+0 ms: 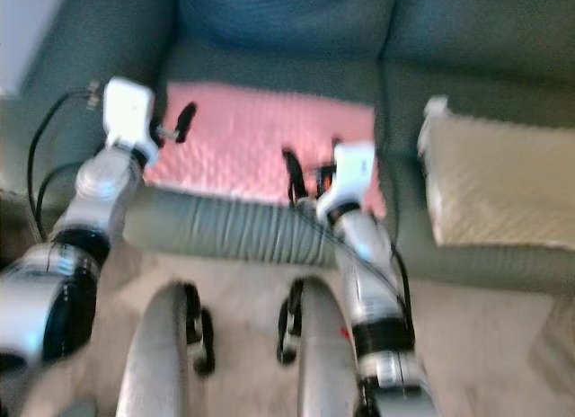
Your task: Move the pillow to the sofa
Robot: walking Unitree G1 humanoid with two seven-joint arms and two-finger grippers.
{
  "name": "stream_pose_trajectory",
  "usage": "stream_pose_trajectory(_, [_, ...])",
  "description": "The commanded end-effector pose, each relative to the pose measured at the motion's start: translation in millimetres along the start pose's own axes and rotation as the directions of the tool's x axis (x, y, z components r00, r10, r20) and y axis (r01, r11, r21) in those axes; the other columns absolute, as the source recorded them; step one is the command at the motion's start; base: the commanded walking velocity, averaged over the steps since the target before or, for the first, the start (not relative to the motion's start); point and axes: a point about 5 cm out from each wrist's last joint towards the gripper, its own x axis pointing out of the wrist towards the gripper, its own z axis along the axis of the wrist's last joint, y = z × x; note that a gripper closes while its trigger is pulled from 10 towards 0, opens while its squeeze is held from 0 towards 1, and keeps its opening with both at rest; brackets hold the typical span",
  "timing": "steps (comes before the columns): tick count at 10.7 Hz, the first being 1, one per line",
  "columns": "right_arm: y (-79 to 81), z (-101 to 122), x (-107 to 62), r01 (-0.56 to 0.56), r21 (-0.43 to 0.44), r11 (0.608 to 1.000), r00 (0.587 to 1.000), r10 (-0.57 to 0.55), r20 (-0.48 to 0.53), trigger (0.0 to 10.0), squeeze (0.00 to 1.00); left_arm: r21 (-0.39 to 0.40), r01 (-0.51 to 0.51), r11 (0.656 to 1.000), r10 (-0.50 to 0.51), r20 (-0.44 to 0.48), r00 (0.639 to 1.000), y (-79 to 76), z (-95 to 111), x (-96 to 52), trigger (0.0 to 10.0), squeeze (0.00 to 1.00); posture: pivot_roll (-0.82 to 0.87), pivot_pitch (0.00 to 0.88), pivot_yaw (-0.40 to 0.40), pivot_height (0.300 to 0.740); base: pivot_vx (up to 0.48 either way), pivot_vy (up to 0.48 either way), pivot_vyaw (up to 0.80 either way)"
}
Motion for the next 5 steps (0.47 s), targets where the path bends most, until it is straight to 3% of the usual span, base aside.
stream_pose_trajectory(1, [1.6,-4.8,-11.6,0.017,-0.012,1.000,1.000,-0.017,-0.013,10.0,1.00,-0.033,-0.004,0.999,0.005,0.008,1.000,-2.6,-12.9,-15.5,10.0,1.00,-0.03,0.107,-0.046,0.646,0.000,0.000,0.00])
stream_pose_trajectory(4, [-7.5,-31.8,-49.9,0.129,-0.001,0.992,0.984,-0.129,-0.123,10.0,1.00,-0.084,-0.075,0.994,0.068,-0.088,0.994,-10.9,-63.0,-84.7,10.0,1.00,-0.01,0.016,-0.073,0.646,0.000,0.000,0.00])
stream_pose_trajectory(5, [-13.6,-35.0,-54.3,0.141,-0.029,0.990,0.979,-0.144,-0.145,10.0,1.00,-0.095,-0.106,0.990,0.096,-0.105,0.990,-13.1,-65.7,-95.9,10.0,1.00,-0.01,0.004,-0.075,0.646,0.000,0.000,0.80])
